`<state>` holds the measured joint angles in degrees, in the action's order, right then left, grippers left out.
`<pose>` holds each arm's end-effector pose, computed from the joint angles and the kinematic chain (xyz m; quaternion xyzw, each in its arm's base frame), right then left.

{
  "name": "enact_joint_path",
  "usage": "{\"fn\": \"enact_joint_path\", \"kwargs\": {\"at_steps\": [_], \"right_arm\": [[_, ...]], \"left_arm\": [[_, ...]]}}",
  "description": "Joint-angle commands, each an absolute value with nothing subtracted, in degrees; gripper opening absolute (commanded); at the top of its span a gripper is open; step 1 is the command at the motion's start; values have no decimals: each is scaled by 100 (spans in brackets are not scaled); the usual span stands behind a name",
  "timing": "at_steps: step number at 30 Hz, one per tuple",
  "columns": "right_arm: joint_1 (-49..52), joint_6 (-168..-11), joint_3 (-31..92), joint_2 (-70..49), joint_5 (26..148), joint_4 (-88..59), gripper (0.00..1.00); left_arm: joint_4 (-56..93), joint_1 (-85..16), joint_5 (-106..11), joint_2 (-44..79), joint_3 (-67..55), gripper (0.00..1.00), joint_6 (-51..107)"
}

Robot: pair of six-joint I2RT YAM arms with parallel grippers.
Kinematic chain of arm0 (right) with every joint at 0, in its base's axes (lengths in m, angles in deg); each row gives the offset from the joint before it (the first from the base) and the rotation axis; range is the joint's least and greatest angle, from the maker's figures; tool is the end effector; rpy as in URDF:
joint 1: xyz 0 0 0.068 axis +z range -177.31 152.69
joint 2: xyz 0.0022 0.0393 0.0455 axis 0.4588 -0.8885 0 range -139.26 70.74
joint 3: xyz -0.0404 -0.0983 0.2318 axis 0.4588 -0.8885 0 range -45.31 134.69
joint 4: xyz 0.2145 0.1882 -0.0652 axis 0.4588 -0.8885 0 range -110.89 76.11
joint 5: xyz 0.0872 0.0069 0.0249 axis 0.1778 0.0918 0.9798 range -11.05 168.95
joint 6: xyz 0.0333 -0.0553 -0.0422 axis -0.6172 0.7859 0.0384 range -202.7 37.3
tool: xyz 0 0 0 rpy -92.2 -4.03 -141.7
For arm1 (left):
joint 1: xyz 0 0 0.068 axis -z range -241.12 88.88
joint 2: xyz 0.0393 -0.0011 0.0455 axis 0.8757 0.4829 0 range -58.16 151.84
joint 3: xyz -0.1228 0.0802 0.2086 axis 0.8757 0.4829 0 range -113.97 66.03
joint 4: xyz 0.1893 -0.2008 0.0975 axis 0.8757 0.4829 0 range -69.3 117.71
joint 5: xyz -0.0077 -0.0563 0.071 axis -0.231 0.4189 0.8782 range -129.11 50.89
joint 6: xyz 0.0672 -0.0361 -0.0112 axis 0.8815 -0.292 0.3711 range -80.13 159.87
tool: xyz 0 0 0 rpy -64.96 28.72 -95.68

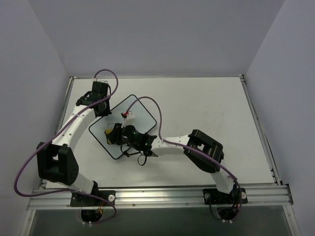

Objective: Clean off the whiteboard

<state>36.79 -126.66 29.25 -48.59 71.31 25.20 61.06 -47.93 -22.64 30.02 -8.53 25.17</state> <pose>0.2342 0.4625 0.1606 -0.0853 0.7361 0.5130 0.4333 0.3714 -0.0680 0.2411 -0.0567 0.9405 0.0584 0.3299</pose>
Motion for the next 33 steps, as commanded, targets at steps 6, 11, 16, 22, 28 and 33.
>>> {"fn": "enact_joint_path", "kwargs": {"at_steps": [6,11,16,22,28,33], "right_arm": [[3254,-12497,2210,-4818,5884,695,0],[3298,-12410,2412,-4738,5250,80,0],[3544,-12181,3078,-4904,4670,-438,0],[3764,-11961,3668,-5238,4519,-396,0],[3975,-11715,4161,-5485,4660,-115,0],[4045,-11575,4416,-5538,4774,87,0]], "left_arm": [[6614,-4750,-2514,3017,-692,2,2476],[6623,-4759,-2566,2964,-701,2,2484],[6641,-4750,-2733,2920,-744,2,2484],[6650,-4750,-2892,2894,-797,2,2493],[6667,-4715,-2953,2841,-815,2,2493],[6650,-4697,-3023,2806,-815,2,2484]]}}
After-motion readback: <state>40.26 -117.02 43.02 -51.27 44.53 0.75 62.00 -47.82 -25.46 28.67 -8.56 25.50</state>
